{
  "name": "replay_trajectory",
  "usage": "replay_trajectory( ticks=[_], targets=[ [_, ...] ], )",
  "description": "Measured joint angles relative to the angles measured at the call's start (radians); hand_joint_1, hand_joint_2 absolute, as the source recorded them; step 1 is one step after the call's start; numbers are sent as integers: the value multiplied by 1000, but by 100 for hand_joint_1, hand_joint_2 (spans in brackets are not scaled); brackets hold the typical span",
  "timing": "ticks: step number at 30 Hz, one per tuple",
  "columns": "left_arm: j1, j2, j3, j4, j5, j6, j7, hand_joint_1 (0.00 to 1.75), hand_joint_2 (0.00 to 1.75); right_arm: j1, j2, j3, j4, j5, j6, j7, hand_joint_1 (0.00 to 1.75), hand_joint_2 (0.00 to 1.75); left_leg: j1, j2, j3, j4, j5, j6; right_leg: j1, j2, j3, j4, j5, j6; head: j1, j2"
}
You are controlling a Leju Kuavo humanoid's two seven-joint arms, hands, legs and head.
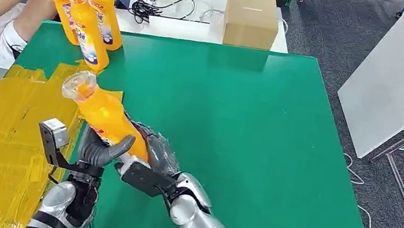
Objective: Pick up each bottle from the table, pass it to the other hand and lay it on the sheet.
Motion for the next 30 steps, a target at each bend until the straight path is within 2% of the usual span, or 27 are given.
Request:
replay_trajectory(
  ticks=[5,7,12,14,16,18,20,22,26,27,30],
  targets=[
    [-21,-1,41,-6,-14,70,-14,175,175,40,-2,5,-29,0,-36,-7,0,175,1,-1,0,0,0,0,1,0,0,0,0,0,0,0],
    [-24,-3,49,-16,-90,144,-51,175,175,73,-6,0,-89,19,-55,2,0,175,0,0,0,0,0,0,1,0,0,0,0,0,0,0],
    [-49,-3,64,-33,-373,398,-136,175,175,141,-28,-19,-261,68,-68,32,0,175,0,-4,-1,0,0,0,1,-2,0,0,0,0,0,0],
    [-53,-2,66,-34,-576,549,-150,175,175,159,-40,-38,-331,75,-90,29,0,175,0,-3,-1,0,0,0,1,-1,0,0,0,0,0,0],
    [-56,-6,78,-36,-803,622,-167,175,175,177,-52,-62,-398,70,-111,19,0,175,0,-2,-1,0,0,0,0,-1,0,0,0,0,0,0],
    [-59,-40,149,-50,-1160,639,-200,175,175,200,-69,-98,-481,54,-125,14,0,175,-1,-4,-1,0,0,0,0,-2,1,0,0,0,0,0],
    [-65,-60,218,-60,-1391,643,-207,175,175,211,-80,-124,-538,47,-132,12,0,175,-1,-2,0,0,0,0,-1,-1,0,0,0,0,0,0],
    [-67,-76,262,-67,-1412,645,-207,175,175,222,-90,-138,-577,45,-134,12,0,175,-1,2,0,0,0,0,-1,2,0,0,1,1,0,0],
    [-70,-93,308,-77,-1385,650,-206,175,175,233,-103,-152,-623,42,-135,10,0,175,-1,-1,0,0,0,0,0,0,0,0,0,0,0,0],
    [-70,-94,317,-81,-1439,650,-187,175,175,236,-105,-156,-633,36,-142,1,0,175,-1,-1,0,0,0,0,0,0,0,0,0,0,-1,0],
    [-69,-29,272,-88,-1737,650,36,175,175,250,-116,-180,-680,14,-179,-19,0,175,0,1,0,0,0,0,1,1,0,0,0,0,0,0]
  ],
)
